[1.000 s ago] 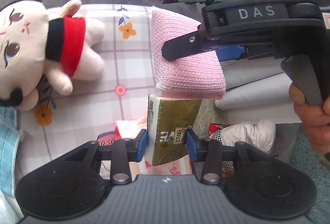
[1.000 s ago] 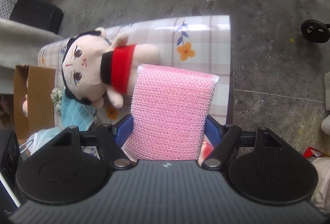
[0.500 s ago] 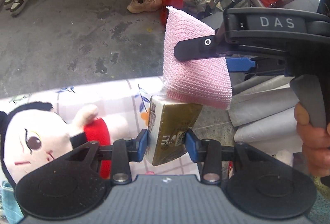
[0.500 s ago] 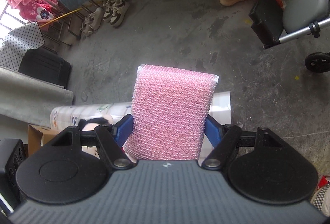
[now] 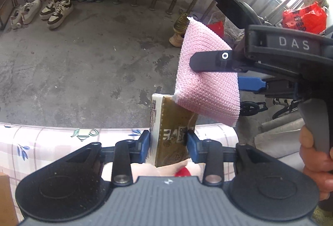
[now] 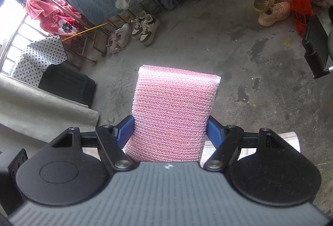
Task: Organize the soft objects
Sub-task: 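Lift and carry the gold pack and pink mesh pad over the cardboard box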
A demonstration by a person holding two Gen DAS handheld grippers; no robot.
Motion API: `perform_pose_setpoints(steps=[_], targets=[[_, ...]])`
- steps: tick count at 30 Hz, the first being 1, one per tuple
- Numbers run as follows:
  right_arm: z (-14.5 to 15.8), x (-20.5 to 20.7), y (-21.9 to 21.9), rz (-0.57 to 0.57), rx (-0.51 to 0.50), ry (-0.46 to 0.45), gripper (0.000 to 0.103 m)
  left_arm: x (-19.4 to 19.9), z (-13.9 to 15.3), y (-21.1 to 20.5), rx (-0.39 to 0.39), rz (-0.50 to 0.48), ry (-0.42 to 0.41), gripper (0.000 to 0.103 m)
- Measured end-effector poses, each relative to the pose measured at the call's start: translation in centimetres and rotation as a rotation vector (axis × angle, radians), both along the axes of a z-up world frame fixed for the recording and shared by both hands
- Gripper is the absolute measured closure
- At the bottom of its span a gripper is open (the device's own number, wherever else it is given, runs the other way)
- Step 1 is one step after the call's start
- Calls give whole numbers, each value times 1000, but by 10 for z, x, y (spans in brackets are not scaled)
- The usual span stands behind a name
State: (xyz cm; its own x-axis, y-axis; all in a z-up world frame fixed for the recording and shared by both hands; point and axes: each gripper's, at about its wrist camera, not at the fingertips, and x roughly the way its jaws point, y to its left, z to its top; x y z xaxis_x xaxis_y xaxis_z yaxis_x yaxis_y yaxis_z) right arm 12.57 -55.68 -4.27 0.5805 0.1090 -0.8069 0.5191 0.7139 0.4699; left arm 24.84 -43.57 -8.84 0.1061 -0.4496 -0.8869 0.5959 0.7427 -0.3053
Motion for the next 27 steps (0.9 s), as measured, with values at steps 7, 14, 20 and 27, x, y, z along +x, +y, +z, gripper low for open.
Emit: perform_pose_setpoints(steps=[7, 14, 20, 27], targets=[[20, 44, 79, 11, 37, -23, 31, 32, 37, 69, -6, 13, -44, 65], [51, 89, 198, 65, 100, -86, 30, 58, 75, 180, 30, 16, -88, 65], [65, 125, 307, 130, 178, -110, 30, 75, 96, 285, 54, 71, -79, 65], [69, 153, 444, 224, 239, -83, 30, 72, 101, 408, 66, 152, -17, 65]])
